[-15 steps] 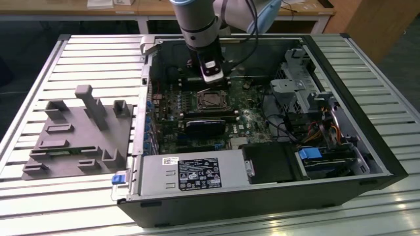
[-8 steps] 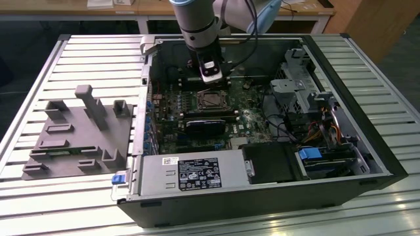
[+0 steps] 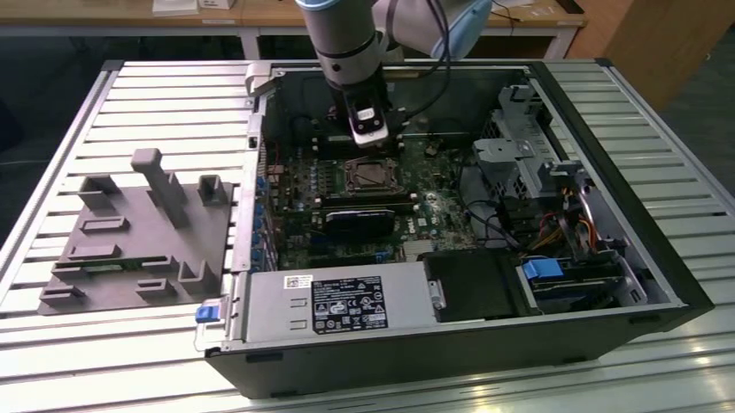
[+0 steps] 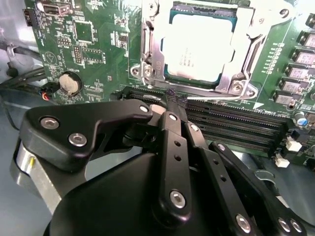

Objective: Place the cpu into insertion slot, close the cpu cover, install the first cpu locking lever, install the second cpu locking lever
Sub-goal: 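Install the first cpu locking lever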

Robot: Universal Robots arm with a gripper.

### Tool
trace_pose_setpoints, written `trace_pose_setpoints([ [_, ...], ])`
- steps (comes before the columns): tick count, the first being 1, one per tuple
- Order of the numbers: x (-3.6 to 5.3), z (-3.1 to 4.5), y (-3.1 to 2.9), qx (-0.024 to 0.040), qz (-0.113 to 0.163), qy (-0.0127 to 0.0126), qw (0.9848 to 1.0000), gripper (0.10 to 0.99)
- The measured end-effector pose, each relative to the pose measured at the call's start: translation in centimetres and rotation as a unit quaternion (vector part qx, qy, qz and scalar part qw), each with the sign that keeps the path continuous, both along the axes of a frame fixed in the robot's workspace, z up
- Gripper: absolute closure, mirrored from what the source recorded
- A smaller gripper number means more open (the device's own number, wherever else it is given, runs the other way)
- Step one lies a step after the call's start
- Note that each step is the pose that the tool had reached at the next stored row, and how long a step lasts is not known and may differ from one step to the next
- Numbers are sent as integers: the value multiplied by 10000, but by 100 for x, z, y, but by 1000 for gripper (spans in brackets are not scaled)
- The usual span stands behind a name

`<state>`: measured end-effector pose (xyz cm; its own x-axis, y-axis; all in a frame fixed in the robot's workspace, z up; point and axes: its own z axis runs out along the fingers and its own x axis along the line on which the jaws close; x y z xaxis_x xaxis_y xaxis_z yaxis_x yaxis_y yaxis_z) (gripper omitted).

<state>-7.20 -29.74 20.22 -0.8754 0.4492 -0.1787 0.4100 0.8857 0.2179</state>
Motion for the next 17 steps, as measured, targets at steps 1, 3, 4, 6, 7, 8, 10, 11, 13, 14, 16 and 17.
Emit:
trace_pose_setpoints([
  [1, 0, -4, 0, -22, -1, -1, 10000, 980],
  [3, 0, -14, 0, -64, -5, -2, 10000, 980],
  [4, 0, -19, 0, -81, -7, -2, 10000, 980],
  [6, 0, -29, 0, -116, -11, -1, 9999, 980],
  [7, 0, -32, 0, -128, -13, -1, 9999, 980],
  [8, 0, -36, 1, -138, -15, -1, 9999, 980],
  [10, 0, -40, 4, -142, -17, -2, 9999, 980],
  [11, 0, -40, 4, -143, -17, -2, 9999, 980],
  [13, 0, -40, 5, -143, -18, -2, 9999, 980],
  [14, 0, -40, 5, -143, -18, -2, 9999, 980],
  [16, 0, -40, 6, -143, -18, -1, 9999, 980],
  [17, 2, -40, 6, -142, -17, -1, 9999, 980],
])
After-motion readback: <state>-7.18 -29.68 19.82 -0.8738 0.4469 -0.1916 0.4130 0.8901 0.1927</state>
